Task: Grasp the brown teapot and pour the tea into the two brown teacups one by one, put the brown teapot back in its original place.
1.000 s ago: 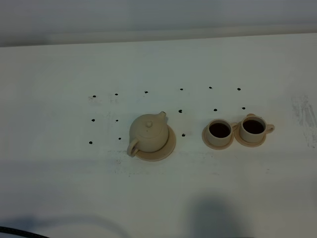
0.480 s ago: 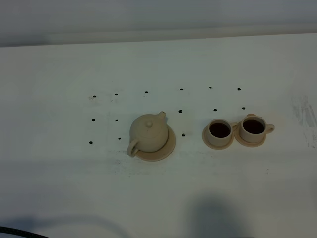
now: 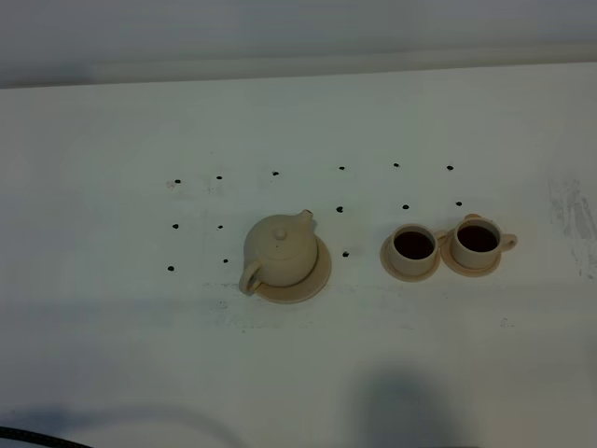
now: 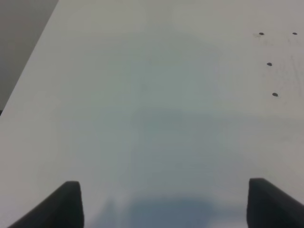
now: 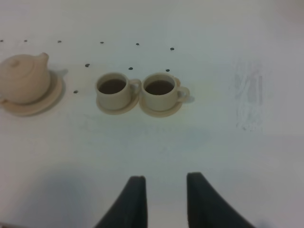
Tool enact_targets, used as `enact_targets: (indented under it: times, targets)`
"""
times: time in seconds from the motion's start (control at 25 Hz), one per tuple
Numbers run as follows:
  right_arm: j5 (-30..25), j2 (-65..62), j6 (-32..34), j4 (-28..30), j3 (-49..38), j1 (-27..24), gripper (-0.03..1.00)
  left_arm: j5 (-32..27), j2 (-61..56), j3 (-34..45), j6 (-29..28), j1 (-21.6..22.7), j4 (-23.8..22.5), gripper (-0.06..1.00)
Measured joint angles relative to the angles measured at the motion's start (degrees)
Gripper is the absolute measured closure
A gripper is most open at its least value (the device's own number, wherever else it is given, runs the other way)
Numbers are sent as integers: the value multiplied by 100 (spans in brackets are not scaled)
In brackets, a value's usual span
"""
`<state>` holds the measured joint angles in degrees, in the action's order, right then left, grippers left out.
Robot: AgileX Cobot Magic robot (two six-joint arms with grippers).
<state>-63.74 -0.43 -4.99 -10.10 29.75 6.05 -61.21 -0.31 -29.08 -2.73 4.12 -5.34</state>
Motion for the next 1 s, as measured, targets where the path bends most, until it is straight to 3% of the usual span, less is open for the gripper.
enact_targets:
  times: [1.0]
  targets:
    - [0,0,0,0,0,0,76,0,0,0,0,0,0,27]
